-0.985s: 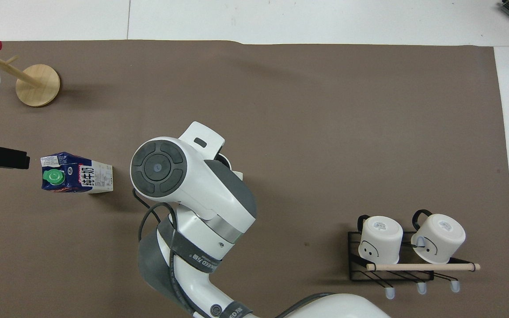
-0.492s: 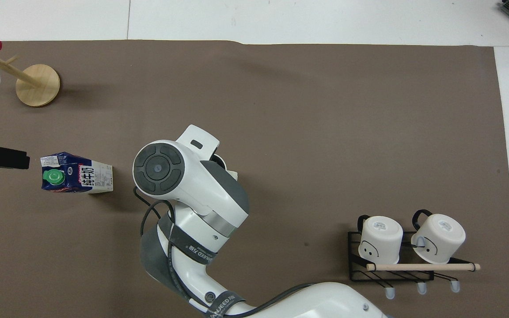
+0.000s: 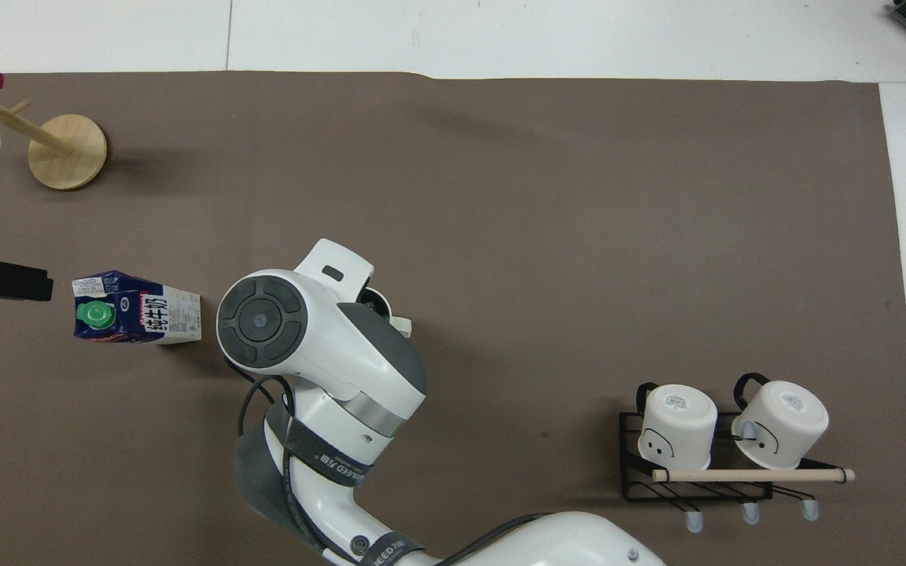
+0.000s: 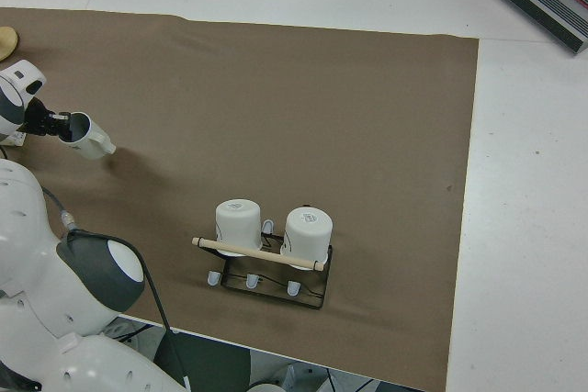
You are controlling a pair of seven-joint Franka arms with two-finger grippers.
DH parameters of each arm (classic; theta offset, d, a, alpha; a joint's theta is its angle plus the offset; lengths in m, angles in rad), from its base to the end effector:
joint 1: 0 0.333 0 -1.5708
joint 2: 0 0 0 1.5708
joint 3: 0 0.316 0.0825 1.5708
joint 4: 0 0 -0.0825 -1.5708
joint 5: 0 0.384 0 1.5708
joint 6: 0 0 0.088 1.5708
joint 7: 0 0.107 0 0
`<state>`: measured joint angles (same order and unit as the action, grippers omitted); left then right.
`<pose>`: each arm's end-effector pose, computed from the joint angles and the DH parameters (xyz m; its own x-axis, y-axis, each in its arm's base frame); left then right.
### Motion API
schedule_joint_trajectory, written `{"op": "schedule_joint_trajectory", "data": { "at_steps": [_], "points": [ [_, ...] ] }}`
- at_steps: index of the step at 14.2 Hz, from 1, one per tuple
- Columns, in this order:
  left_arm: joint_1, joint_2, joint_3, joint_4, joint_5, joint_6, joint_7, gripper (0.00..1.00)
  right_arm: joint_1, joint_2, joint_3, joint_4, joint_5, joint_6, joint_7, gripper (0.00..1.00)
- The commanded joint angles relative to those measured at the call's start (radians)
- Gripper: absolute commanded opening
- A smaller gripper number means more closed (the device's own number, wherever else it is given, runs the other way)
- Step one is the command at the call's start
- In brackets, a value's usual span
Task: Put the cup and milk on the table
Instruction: 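Lower the white mug onto the table center with the right gripper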
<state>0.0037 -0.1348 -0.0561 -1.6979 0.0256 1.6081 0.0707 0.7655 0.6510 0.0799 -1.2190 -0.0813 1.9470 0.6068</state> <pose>0.5147 -0.0264 0.6397 0.9914 -0.1235 0.0423 -0.1220 -0.9919 -0.0362 0.5093 0.5429 0.4011 0.9666 0.2431 0.0813 0.2455 -0.9692 -0.0208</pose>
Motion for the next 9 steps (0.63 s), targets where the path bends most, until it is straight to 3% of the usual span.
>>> {"op": "schedule_joint_trajectory", "data": {
  "at_steps": [1,2,3,4,9],
  "points": [
    [-0.01,-0.002,0.005,0.017,0.022,-0.025,-0.002,1.0,-0.006,-0.001,0.006,0.006,-0.011,0.012,0.069,0.55],
    [-0.01,-0.002,0.005,0.017,0.022,-0.025,-0.002,1.0,-0.011,-0.005,0.008,0.006,-0.014,0.009,0.079,0.8],
    [-0.01,-0.002,0.005,0.017,0.022,-0.025,-0.002,1.0,-0.012,-0.008,0.008,0.006,-0.008,0.009,0.079,0.84],
    [-0.01,-0.002,0.005,0.017,0.022,-0.025,-0.002,1.0,-0.018,-0.013,0.008,0.006,-0.008,0.007,0.079,1.0],
    [-0.01,-0.002,0.005,0.017,0.022,-0.025,-0.002,1.0,-0.07,-0.103,0.005,0.0,0.005,-0.007,0.073,1.0]
  ]
}}
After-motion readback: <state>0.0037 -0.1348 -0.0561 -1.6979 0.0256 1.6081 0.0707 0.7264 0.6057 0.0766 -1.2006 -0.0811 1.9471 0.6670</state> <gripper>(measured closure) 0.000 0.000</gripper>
